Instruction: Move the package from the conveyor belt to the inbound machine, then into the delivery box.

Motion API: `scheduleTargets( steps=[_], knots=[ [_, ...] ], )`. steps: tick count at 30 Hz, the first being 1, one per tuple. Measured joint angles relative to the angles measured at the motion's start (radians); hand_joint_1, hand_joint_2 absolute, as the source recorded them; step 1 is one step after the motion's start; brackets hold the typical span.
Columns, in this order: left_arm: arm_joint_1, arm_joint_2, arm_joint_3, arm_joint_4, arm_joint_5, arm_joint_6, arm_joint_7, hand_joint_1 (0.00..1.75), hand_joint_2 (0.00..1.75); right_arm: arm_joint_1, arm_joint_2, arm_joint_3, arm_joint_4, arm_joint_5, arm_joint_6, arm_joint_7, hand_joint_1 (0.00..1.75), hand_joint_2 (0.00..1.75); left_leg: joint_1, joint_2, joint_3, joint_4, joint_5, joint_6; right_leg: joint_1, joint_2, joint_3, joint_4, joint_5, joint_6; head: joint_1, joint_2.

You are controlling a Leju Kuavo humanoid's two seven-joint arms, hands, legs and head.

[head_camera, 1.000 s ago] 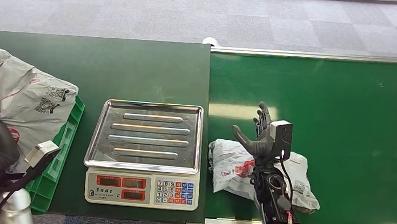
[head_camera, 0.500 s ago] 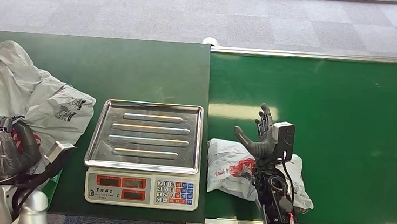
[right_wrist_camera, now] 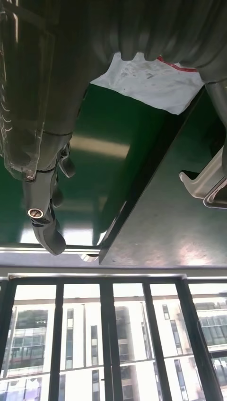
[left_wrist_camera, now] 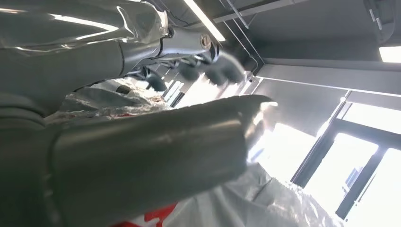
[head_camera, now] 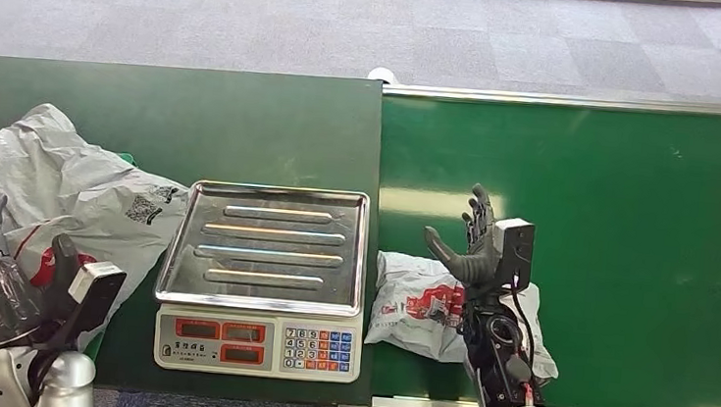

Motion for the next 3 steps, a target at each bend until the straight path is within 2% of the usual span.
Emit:
scheduleTargets(
  steps=[3],
  knots=[
    [-0.001, 0.0, 0.005, 0.01, 0.026, 0.0, -0.022, 0.0, 0.0, -0.004, 0.0, 0.005, 0.001, 0.0, 0.0, -0.001, 0.0, 1.75, 0.0, 0.0, 0.0, 0.0, 0.0, 0.0, 0.0, 0.0, 0.0, 0.0, 0.0, 0.0, 0.0, 0.0]
  ],
)
